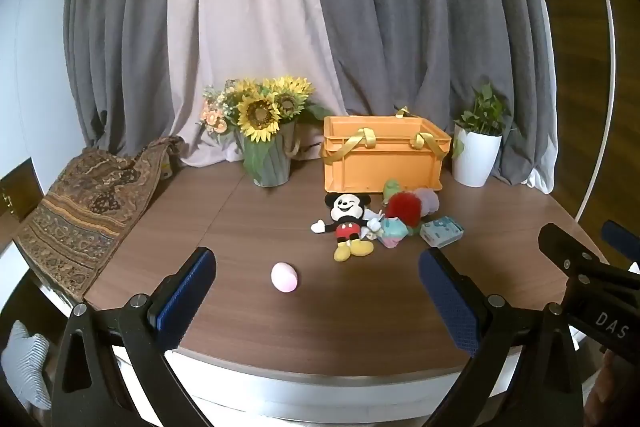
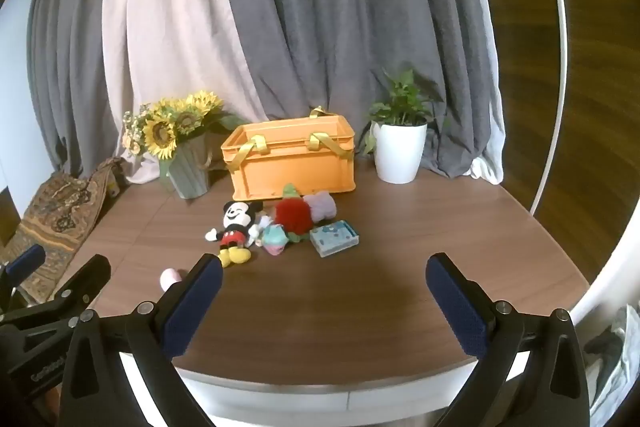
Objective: Organize soft objects
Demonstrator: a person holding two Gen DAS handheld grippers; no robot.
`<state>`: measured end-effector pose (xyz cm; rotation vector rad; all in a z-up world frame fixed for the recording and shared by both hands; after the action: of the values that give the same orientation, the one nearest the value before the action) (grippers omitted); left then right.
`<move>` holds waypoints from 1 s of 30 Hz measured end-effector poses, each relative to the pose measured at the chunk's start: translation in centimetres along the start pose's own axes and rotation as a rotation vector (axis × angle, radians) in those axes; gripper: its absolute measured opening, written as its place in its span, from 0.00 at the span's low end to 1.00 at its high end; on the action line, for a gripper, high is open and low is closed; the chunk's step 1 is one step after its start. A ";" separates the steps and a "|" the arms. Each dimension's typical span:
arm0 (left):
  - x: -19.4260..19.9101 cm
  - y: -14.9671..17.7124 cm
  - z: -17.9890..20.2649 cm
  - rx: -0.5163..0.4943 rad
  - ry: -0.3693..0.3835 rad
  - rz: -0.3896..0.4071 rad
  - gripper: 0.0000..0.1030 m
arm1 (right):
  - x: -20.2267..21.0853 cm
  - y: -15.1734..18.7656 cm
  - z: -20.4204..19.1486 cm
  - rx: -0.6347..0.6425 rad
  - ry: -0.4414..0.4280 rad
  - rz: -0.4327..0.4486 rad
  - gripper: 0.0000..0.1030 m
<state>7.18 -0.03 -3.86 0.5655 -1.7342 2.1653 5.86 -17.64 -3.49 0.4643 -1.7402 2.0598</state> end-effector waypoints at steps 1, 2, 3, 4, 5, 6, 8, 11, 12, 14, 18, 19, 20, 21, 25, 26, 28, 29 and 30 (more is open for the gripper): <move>-0.1 0.0 0.0 -0.001 0.001 0.000 1.00 | 0.0 0.0 0.0 -0.001 -0.001 0.002 1.00; -0.2 -0.1 0.0 -0.002 -0.001 0.000 1.00 | 0.1 -0.1 0.1 0.002 0.001 0.005 1.00; 0.3 0.1 -0.1 0.000 0.004 0.014 1.00 | 0.1 -0.1 0.1 0.003 0.003 0.004 1.00; 0.3 0.1 -0.2 -0.001 0.004 0.013 1.00 | 0.1 -0.1 0.1 0.004 0.005 0.002 1.00; 0.4 0.1 -0.2 -0.001 0.005 0.012 1.00 | 0.1 -0.1 0.1 0.005 0.003 0.003 1.00; 0.4 0.1 -0.2 -0.001 0.007 0.012 1.00 | 0.2 -0.1 0.2 0.003 0.003 0.003 1.00; 0.6 0.1 -0.1 0.003 0.001 0.016 1.00 | 0.3 -0.1 0.2 0.003 0.003 0.003 1.00; 0.6 0.0 0.0 0.001 0.001 0.018 1.00 | 0.4 -0.5 0.3 0.005 0.002 0.003 1.00; 0.5 -0.2 -0.1 0.005 -0.001 0.017 1.00 | 0.4 -0.5 0.3 0.006 0.002 0.004 1.00; 0.6 -0.4 -0.1 0.007 -0.001 0.020 1.00 | 0.3 -0.5 0.4 0.007 0.003 0.004 1.00; 0.6 -0.6 -0.1 0.006 -0.002 0.021 1.00 | 0.2 -0.6 0.5 0.005 0.001 0.005 1.00; 0.6 -0.6 -0.1 0.006 -0.002 0.021 1.00 | 0.2 -0.6 0.5 0.005 0.000 0.005 1.00; 0.7 -0.5 -0.1 0.006 -0.002 0.024 1.00 | 0.1 -0.6 0.5 0.005 0.002 0.005 1.00; 0.6 -0.5 -0.1 0.006 -0.002 0.022 1.00 | 0.1 -0.6 0.5 0.005 0.002 0.004 1.00; 0.6 -1.2 0.3 0.007 -0.004 0.017 1.00 | 0.0 -0.7 0.6 0.005 0.001 0.006 1.00; 0.5 -1.2 0.3 0.006 -0.004 0.017 1.00 | 0.0 -0.8 0.6 0.004 0.001 0.006 1.00; 0.5 -1.3 0.3 0.006 -0.004 0.017 1.00 | 0.0 -0.8 0.6 0.005 0.001 0.006 1.00; 0.6 -1.1 0.3 0.006 -0.003 0.018 1.00 | 0.0 -0.9 0.7 0.004 0.001 0.006 1.00; 0.6 -1.1 0.3 0.006 -0.003 0.018 1.00 | -0.1 -0.9 0.7 0.004 0.000 0.006 1.00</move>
<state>7.23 -0.10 -2.63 0.5568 -1.7414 2.1842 6.34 -18.18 -2.67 0.4604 -1.7399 2.0680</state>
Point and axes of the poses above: each gripper's, at about its wrist camera, not at the fingertips, and x roughly against the way its jaws point, z to its right, y to its underside, the point moved 8 cm from there along -x, roughly the way its jaws point, and after that the axes turned 15 degrees about x, right-handed, at the moved point
